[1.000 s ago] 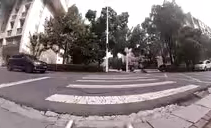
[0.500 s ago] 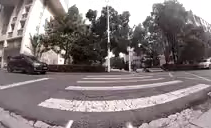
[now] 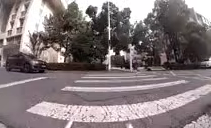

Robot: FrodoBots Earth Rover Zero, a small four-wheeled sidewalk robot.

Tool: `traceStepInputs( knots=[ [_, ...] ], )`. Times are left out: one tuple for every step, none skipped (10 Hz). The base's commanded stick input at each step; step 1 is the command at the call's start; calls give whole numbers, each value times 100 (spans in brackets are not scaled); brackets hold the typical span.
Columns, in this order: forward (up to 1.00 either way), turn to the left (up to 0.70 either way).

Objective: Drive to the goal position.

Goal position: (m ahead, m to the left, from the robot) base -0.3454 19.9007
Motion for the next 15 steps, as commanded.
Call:
traceStepInputs(
  knots=[
    [70, 0],
    [70, 0],
    [70, 0],
    [70, 0],
    [70, 0],
    [70, 0],
    [70, 0],
    [70, 0],
    [70, 0],
    [70, 0],
    [70, 0],
    [70, 0],
    [70, 0],
    [70, 0],
    [70, 0]
  ],
)
